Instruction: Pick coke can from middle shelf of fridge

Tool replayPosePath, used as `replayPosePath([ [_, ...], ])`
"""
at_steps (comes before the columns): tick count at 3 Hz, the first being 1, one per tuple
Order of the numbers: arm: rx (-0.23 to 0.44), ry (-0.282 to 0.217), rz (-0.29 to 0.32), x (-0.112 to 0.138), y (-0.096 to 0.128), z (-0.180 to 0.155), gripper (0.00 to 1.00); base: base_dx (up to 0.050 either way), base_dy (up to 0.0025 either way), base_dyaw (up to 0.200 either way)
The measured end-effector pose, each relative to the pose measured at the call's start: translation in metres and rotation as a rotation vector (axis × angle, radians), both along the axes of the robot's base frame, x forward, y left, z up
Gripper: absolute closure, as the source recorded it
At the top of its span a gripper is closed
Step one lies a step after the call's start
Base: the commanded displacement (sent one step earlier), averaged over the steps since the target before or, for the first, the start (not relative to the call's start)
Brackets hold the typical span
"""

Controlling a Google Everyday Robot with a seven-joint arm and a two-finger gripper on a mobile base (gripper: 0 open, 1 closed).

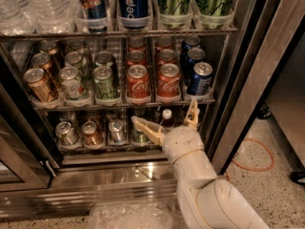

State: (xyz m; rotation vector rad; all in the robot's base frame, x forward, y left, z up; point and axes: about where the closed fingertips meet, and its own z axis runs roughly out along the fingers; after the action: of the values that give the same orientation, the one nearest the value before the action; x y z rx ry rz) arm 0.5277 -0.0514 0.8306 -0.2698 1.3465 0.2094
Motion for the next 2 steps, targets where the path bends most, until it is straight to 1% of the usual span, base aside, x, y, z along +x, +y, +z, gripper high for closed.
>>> replayPosePath([
  [1,0.035,0.008,-0.012,0.0304,-0.0032,0.0058,0.0,0.0,0.0,0.0],
  [2,0.03,0.019,-0.022,0.0364,-0.0044,-0.0026,0.0,0.0,0.0,0.0],
])
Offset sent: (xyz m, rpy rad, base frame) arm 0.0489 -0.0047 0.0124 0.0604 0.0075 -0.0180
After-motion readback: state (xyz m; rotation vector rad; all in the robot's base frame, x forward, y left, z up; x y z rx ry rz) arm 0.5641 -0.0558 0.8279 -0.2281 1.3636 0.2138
